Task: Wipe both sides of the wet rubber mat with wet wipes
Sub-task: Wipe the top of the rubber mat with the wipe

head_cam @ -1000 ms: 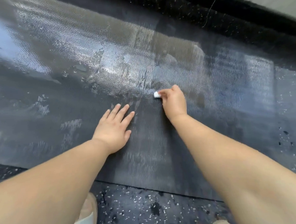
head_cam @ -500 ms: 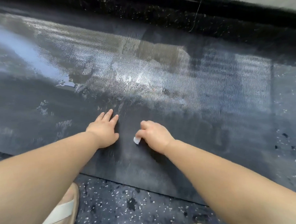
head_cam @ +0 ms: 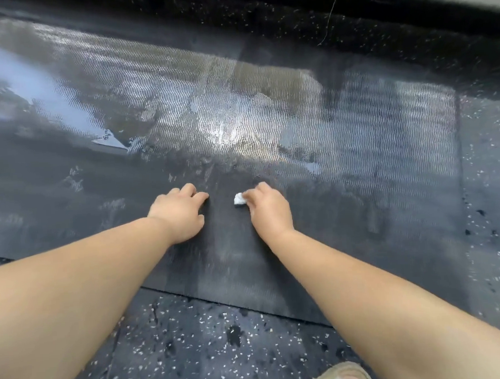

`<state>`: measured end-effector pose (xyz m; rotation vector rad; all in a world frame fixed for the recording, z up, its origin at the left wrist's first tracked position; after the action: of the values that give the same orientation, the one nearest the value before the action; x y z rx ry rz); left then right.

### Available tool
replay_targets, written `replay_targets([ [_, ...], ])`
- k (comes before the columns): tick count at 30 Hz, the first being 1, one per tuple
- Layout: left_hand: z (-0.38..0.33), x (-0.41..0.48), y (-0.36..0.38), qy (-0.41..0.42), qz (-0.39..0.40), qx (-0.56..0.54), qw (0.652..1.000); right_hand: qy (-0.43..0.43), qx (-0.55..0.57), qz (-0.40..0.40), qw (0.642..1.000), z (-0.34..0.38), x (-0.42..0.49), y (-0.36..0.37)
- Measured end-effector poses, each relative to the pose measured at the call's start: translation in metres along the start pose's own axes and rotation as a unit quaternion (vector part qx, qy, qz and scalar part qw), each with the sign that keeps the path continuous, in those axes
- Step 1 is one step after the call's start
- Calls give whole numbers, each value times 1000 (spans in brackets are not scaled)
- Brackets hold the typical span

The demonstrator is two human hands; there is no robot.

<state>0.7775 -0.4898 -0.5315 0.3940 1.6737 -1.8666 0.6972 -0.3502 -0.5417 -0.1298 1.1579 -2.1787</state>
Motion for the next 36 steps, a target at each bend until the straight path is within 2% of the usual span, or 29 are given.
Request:
replay_targets([
  [4,7,1,8,74,-71,29,994,-136,1,104,985,35,-73,26],
  [7,7,-4,22,111,-90,51,988,-161,4,172,972,40,-113,36],
  [9,7,-6,30,120,-88,45,988,-128,8,127,984,40,-103,26],
  [12,8,-5,33,133,-100,30,986,-46,9,-45,998,45,-54,-3],
  [14,13,-2,32,133,-108,18,985,32,-7,-128,991,40,-15,-17],
  [16,23,1,33,129,-110,3,986,110,17,-172,979,29,14,-19],
  [19,34,5,36,145,-97,-20,985,153,23,-172,973,32,24,2],
  [23,31,1,31,153,-92,-49,983,112,24,-158,981,63,-37,33],
  [26,28,-2,33,153,-76,-57,984,57,20,-77,995,86,-107,61],
  [29,31,-3,34,165,-73,-60,982,64,10,-19,998,92,-133,70],
  [31,33,-4,34,171,-75,-66,980,73,19,-35,997,92,-112,60],
  [36,34,-4,34,175,-83,-76,978,161,28,-171,972,65,-9,19],
])
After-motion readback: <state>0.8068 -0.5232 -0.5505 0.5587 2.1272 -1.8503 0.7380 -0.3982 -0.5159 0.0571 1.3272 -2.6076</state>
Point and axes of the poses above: each hand's wrist, its own x-axis towards the middle knuckle, its own y-axis out of the palm, z = x × y, the point moved 8 cm from there along x, towards the middle knuckle, and after that the axes turned 11 degrees about x, right-handed, at the moved point
